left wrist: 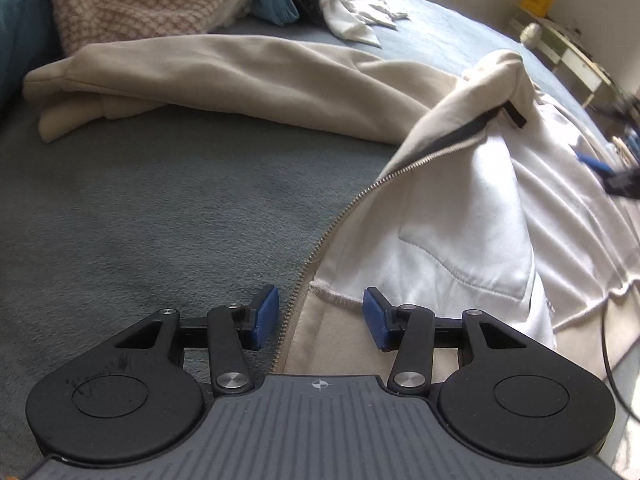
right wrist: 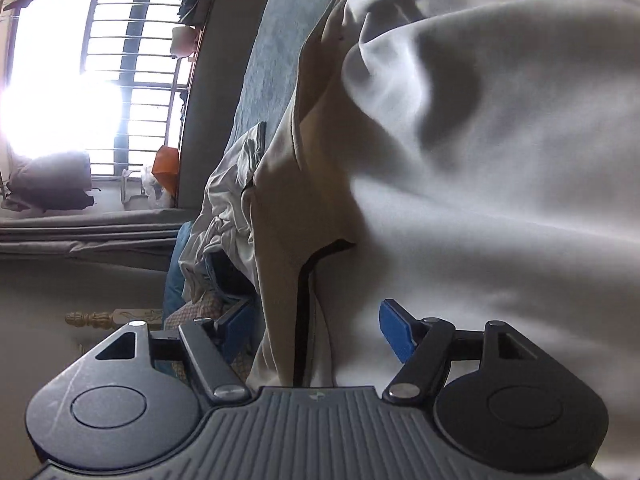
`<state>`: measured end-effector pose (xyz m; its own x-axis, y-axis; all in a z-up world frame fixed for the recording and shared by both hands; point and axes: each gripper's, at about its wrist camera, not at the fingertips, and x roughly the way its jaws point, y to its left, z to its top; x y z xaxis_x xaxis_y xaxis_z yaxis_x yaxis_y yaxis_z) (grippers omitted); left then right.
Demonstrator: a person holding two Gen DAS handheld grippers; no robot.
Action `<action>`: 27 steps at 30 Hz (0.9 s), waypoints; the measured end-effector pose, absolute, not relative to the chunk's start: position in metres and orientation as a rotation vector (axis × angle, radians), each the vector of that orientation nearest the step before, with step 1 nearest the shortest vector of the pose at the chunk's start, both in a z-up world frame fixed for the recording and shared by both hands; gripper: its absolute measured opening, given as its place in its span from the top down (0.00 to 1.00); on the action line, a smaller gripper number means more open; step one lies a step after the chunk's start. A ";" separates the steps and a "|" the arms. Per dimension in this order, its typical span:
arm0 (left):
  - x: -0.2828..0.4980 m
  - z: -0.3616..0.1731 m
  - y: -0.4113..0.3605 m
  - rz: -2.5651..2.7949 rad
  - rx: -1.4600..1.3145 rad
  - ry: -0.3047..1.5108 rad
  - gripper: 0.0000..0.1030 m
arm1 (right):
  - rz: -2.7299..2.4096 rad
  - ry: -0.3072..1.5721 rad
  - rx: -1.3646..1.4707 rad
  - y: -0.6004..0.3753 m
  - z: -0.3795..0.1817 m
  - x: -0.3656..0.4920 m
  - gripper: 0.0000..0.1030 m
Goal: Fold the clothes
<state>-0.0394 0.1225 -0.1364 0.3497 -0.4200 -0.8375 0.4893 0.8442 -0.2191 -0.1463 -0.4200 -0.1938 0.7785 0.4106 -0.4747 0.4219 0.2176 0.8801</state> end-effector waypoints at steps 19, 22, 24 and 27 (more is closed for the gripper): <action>-0.038 -0.131 0.133 -0.655 0.018 1.053 0.96 | -0.097 0.668 0.925 -0.399 -0.168 -0.077 0.94; -0.039 -0.109 0.142 -0.752 -0.120 1.072 0.96 | -0.115 0.599 0.804 -0.407 -0.125 -0.078 0.95; -0.043 -0.100 0.141 -0.842 -0.214 1.094 0.96 | -0.139 0.535 0.728 -0.414 -0.096 -0.074 0.99; -0.052 -0.091 0.130 -0.972 -0.316 1.114 0.96 | -0.197 0.469 0.685 -0.426 -0.067 -0.064 0.99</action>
<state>-0.0521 0.1297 -0.0913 0.0995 -0.7868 -0.6092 0.4968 0.5697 -0.6547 -0.0641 -0.4262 -0.0670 0.8782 -0.0222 -0.4778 0.3249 0.7608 0.5618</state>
